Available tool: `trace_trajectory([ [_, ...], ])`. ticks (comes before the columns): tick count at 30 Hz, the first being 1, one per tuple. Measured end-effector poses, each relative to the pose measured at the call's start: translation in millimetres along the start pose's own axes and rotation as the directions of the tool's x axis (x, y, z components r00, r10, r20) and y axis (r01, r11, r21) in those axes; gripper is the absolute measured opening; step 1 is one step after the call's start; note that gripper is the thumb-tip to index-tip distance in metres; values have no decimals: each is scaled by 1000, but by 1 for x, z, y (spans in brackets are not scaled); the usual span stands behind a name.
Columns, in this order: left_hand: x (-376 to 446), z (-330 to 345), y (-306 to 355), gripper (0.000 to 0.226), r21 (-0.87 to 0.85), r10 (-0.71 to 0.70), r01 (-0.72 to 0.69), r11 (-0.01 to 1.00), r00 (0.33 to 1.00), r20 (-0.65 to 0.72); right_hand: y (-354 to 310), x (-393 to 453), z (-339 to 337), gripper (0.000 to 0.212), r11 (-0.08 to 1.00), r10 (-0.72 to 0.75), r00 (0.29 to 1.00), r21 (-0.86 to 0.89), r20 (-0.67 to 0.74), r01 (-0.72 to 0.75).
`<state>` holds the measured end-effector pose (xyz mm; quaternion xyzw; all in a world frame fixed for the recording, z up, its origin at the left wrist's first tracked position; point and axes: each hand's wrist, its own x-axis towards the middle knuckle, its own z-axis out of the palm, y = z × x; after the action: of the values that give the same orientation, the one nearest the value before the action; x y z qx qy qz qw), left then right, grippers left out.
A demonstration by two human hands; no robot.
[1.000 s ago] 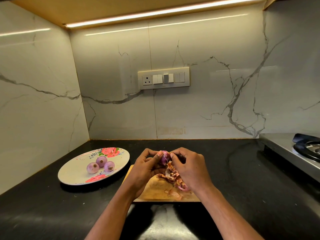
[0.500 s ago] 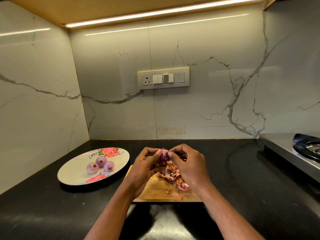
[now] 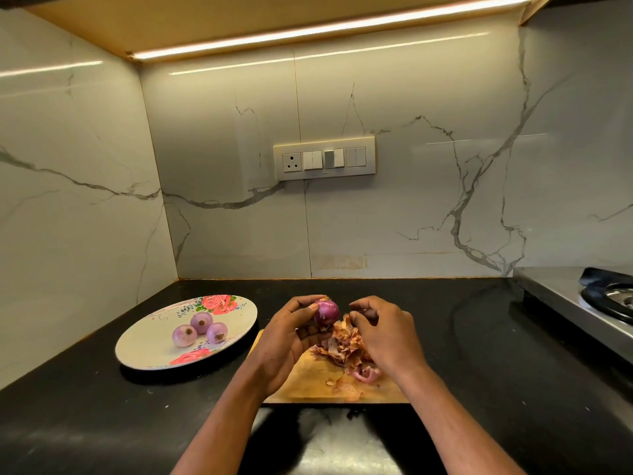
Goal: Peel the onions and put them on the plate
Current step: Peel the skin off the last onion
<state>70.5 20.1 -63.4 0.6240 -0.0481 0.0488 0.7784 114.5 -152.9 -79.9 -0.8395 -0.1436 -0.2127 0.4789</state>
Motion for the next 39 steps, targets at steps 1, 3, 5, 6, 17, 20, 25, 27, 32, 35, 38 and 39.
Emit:
trace_trajectory([
  [1,0,0,0,27,0,-3,3,1000,1000,-8,-2,-1,0,25,1000,-12,1000,-25,16,13],
  [3,0,0,2,28,-3,-5,5,1000,1000,-18,-4,-2,-1,31,998,-44,999,-42,22,45],
  [5,0,0,2,27,-10,-4,4,1000,999,-33,-5,-2,-2,30,997,-74,997,-9,16,74],
  [6,-1,0,3,26,-9,0,-1,1000,999,-42,-7,-2,-3,28,996,-83,996,28,19,82],
  [17,4,-5,-2,44,112,124,-122,986,992,-5,-14,-6,-2,27,973,-214,976,91,35,210],
  [20,5,-7,-4,44,201,169,-165,966,986,-3,-13,-6,-1,25,972,-229,973,66,18,227],
  [25,7,-7,-6,49,289,195,-182,940,981,-15,-10,-6,1,20,971,-234,972,44,-7,234],
  [27,7,-7,-8,47,291,189,-174,941,982,-23,-10,-7,2,17,973,-226,974,47,-9,226],
  [32,7,-6,-11,45,287,176,-164,944,984,-17,-8,-8,3,9,977,-194,980,78,-42,196],
  [35,6,-5,-10,49,294,177,-164,941,984,-18,-8,-8,4,11,980,-166,985,102,-44,169],
  [38,7,-8,-10,46,277,188,-173,945,982,-28,-8,-6,4,14,975,-121,993,187,-19,122],
  [39,8,-8,-10,46,274,192,-176,945,981,-30,-8,-6,4,14,970,-113,994,215,-3,111],
])
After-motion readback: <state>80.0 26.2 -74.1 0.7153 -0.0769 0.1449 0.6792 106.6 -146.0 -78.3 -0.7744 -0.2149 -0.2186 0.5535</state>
